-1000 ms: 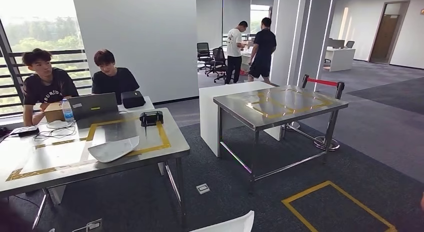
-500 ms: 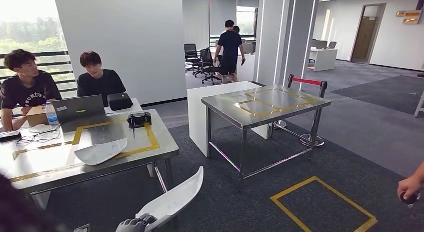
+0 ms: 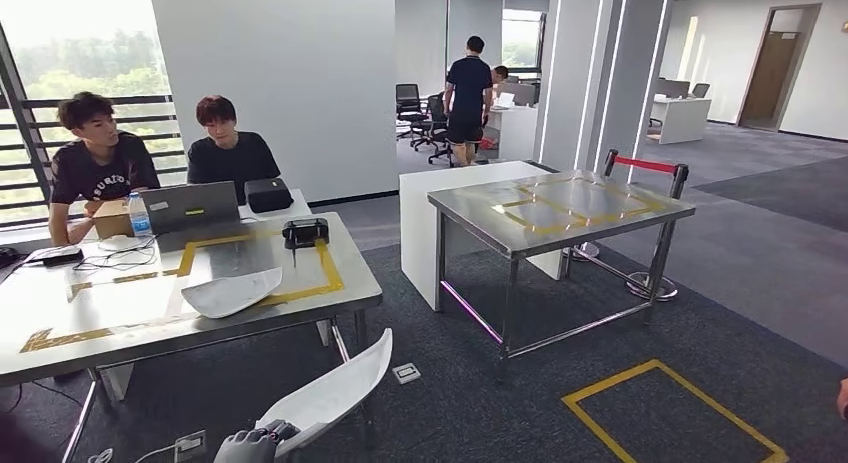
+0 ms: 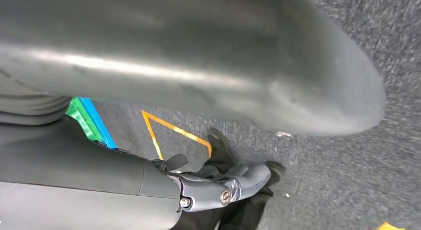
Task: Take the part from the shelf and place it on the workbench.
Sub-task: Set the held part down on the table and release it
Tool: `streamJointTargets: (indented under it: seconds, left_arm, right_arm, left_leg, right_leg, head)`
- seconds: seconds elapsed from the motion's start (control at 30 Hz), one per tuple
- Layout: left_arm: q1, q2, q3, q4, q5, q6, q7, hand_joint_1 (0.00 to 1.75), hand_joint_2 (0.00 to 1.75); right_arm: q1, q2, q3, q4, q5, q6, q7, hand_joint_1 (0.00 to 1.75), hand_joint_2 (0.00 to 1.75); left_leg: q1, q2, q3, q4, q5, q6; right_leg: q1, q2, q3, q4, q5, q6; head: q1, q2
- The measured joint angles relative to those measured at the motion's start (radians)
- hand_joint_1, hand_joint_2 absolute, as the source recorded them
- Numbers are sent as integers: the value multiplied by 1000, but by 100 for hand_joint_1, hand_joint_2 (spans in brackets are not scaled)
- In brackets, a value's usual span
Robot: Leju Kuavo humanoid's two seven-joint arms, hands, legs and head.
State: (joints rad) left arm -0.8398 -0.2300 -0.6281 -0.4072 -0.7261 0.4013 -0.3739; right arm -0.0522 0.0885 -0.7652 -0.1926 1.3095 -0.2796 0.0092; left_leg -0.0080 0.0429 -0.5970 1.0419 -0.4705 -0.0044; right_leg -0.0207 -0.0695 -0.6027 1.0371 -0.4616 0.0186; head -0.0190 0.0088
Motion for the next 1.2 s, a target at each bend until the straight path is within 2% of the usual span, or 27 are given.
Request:
streamJointTargets:
  seconds: [0.03, 0.1, 0.13, 0.2, 0.23, 0.27, 0.3, 0.33, 0.4, 0.43, 0.5, 0.6, 0.8, 0.93, 1.0, 1.1, 1.13, 1.2]
  left_arm:
    - [0, 0, 1, 1, -1, 1, 0, 175, 175]
    - [-1, -2, 2, 1, -4, 2, 0, 175, 175]
    - [-2, -3, 3, 1, -5, 2, 0, 175, 175]
    - [-1, -6, 3, 2, -6, 2, 1, 175, 175]
    - [0, -6, 3, 4, -6, 2, 0, 175, 175]
    - [1, -7, 3, 6, -6, 2, 0, 175, 175]
    - [2, -7, 3, 7, -6, 2, 0, 175, 175]
    - [3, -7, 3, 8, -6, 2, -1, 175, 175]
    - [2, -8, 4, 9, -6, 3, -2, 175, 175]
    - [1, -8, 5, 9, -6, 3, -3, 175, 175]
    - [0, -8, 7, 9, -6, 5, -4, 175, 175]
    - [1, -6, 15, 10, -7, 8, -6, 175, 175]
    - [0, -6, 23, 10, -8, 9, -7, 175, 175]
    - [-8, -6, 29, 10, -12, 8, -3, 175, 175]
    - [-17, -6, 31, 10, -18, 6, 1, 175, 175]
    - [-31, -6, 32, 8, -22, 5, 4, 175, 175]
    - [-36, -7, 32, 7, -22, 6, 3, 175, 175]
    - [-40, -7, 35, 8, -22, 7, 2, 175, 175]
  right_arm:
    - [0, 0, 0, 0, 0, 0, 0, 0, 0]
    - [-1, 1, 0, 0, 0, -2, -1, 0, 0]
    - [-1, 1, 0, 0, 0, -2, -1, 0, 0]
    - [0, 0, 0, 0, -1, -3, 0, 0, 0]
    - [1, 0, 0, 0, -2, -3, 0, 0, 0]
    - [2, -1, 0, 0, -2, -3, 0, 0, 0]
    - [2, -1, 0, 0, -3, -3, 0, 0, 0]
    - [2, -1, 0, 0, -3, -3, 0, 0, 0]
    - [1, -1, 0, 0, -3, -3, -1, 0, 0]
    - [0, -1, 0, 0, -2, -4, -1, 0, 0]
    - [-1, -1, 0, 0, -1, -4, -2, 0, 0]
    - [0, -1, 0, 0, -4, -4, -8, 0, 0]
    - [0, -1, 0, 0, -7, -6, -16, 0, 0]
    - [0, 0, 0, 0, -7, -6, -17, 0, 0]
    - [0, 0, 0, 0, -6, -6, -18, 0, 0]
    - [-1, 0, 0, 0, -4, -6, -18, 0, 0]
    - [-2, 0, 0, 0, -3, -6, -18, 0, 0]
    - [-2, 1, 0, 0, 0, -6, -17, 0, 0]
  left_leg:
    - [1, -10, -1, -1, 4, 8]
    - [4, -28, -2, -7, 11, 22]
    - [6, -36, -2, -9, 14, 28]
    - [7, -54, -4, -9, 16, 35]
    - [5, -62, -4, -9, 16, 36]
    - [4, -71, -4, -9, 16, 37]
    - [3, -81, -4, -8, 16, 37]
    - [2, -89, -3, -6, 16, 37]
    - [0, -104, -3, -3, 15, 34]
    - [-1, -109, -5, -2, 14, 31]
    - [-5, -115, -8, 1, 12, 30]
    - [-6, -113, -6, -5, 13, 35]
    - [-5, -111, 0, -15, 18, 18]
    - [-3, -111, 0, -16, 19, 15]
    - [-5, -111, -2, -15, 17, 19]
    - [-1, -108, 17, -47, 24, 37]
    - [4, -105, 29, -63, 30, 41]
    - [10, -100, 45, -78, 35, 42]
  right_leg:
    - [-1, -7, 1, -3, 1, 6]
    - [-5, 8, -4, 15, -15, 17]
    - [-6, 26, -20, 51, -38, 21]
    - [-5, 57, -80, 178, -102, 23]
    - [-4, 62, -111, 241, -124, 23]
    - [-3, 65, -131, 278, -130, 22]
    - [-2, 66, -131, 275, -114, 20]
    - [-2, 68, -113, 232, -83, 17]
    - [0, 81, -47, 92, -18, 9]
    - [1, 86, -23, 38, -1, 6]
    - [2, 89, -7, -3, 4, 6]
    - [3, 89, -7, -6, 7, 7]
    - [4, 91, -8, -5, 7, -1]
    - [4, 91, -8, -5, 7, -2]
    - [1, 91, -7, -10, 9, 1]
    - [1, 90, 3, -21, 9, 12]
    - [2, 88, -1, -5, -3, 15]
    - [1, 84, -46, 94, -53, 21]
  head:
    - [3, 0]
    - [6, 0]
    - [9, 0]
    - [14, 0]
    - [16, 0]
    - [18, 0]
    - [19, 0]
    - [20, 0]
    - [20, 0]
    - [20, 0]
    - [18, 0]
    - [16, 0]
    - [16, 0]
    - [16, 0]
    - [16, 0]
    - [15, 0]
    - [16, 0]
    - [19, 0]
